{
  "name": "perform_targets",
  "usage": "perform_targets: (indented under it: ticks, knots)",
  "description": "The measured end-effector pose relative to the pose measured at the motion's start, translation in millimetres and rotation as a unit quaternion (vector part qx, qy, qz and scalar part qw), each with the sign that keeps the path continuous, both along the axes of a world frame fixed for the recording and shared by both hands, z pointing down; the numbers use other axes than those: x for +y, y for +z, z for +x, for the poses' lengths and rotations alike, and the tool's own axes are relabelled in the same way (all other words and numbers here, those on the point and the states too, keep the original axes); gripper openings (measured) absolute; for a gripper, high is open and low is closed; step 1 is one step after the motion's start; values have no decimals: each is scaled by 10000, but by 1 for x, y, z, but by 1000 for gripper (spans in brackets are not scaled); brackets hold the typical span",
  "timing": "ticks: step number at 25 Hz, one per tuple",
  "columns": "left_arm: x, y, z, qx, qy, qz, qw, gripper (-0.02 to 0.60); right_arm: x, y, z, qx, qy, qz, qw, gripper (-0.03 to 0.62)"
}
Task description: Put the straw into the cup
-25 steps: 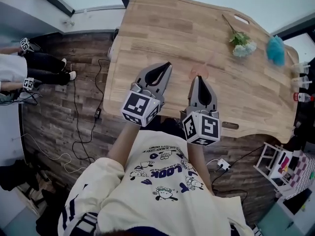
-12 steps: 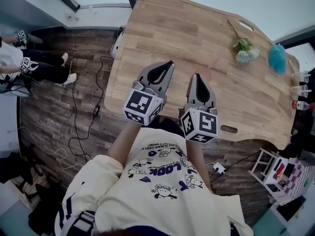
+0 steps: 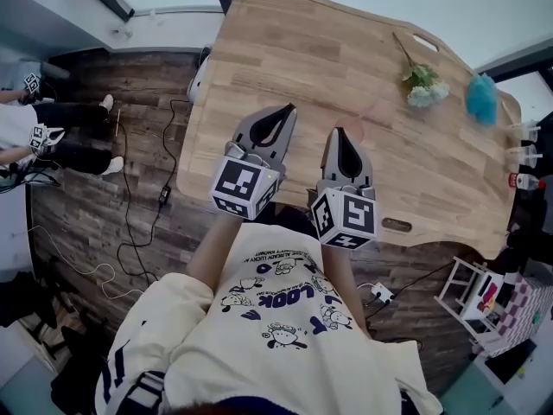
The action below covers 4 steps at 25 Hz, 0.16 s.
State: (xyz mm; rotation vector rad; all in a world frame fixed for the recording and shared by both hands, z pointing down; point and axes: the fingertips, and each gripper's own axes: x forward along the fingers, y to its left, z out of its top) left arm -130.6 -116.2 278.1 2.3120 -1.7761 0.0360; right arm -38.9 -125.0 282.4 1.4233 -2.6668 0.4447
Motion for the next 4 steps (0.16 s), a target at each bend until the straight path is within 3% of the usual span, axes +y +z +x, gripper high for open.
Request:
perform_targets:
  ticks: [4]
  knots:
    - [0, 3, 2, -5, 9, -39, 10000, 31, 1, 3, 0, 28, -20, -37, 10000, -3]
